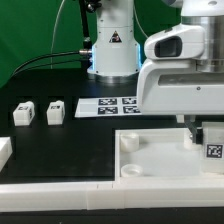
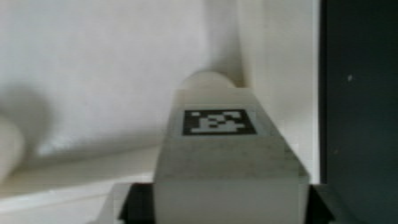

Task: Assemble one leg

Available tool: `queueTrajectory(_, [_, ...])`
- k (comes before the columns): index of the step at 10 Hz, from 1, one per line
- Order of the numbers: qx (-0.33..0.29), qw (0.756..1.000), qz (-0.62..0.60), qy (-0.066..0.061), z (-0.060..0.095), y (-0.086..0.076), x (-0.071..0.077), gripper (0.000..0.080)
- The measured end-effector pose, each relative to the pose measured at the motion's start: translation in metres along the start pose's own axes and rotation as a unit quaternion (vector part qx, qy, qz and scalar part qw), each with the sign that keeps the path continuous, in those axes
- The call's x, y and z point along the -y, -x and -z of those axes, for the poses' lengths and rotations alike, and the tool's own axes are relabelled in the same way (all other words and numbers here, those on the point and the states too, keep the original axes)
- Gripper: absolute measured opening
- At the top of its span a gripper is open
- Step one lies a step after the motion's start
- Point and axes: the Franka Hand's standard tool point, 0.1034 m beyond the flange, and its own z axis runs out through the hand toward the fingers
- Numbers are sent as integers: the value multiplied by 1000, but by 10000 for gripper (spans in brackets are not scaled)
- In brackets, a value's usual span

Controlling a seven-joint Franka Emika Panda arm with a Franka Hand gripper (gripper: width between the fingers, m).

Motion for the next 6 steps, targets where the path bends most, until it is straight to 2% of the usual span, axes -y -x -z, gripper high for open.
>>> queueTrajectory(3, [4, 984, -178, -4, -1, 0, -3, 292])
queueTrajectory(6, [12, 933, -359, -6, -2, 0, -5, 294])
